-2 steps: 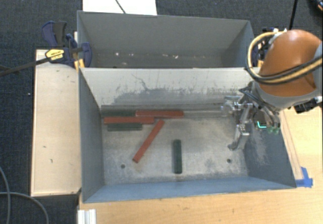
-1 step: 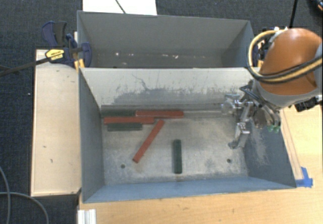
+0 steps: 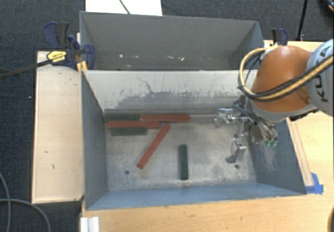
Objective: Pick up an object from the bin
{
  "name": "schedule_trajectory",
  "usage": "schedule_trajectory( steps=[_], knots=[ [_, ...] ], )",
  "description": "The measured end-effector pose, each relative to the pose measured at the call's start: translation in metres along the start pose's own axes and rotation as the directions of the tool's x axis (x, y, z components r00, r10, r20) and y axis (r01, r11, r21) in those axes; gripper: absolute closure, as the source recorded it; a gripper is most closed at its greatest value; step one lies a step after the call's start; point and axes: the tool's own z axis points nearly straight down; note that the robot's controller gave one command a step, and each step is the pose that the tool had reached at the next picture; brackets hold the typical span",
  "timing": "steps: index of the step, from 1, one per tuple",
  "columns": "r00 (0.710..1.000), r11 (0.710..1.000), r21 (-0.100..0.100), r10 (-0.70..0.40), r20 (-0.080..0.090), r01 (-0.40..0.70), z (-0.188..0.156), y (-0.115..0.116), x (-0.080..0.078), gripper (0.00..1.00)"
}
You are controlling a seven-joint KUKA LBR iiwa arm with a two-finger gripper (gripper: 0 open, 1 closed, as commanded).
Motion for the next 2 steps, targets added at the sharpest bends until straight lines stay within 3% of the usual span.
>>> schedule_trajectory(
  steps=[1, 2],
  knots=[
    [0.993, 0.993, -0.004, -0.118, -0.008, 0.118, 0.038, 0.059, 0.032, 0.00],
    [0.909, 0.909, -0.003, -0.417, -0.002, 0.417, 0.031, 0.076, 0.004, 0.00]
  ],
)
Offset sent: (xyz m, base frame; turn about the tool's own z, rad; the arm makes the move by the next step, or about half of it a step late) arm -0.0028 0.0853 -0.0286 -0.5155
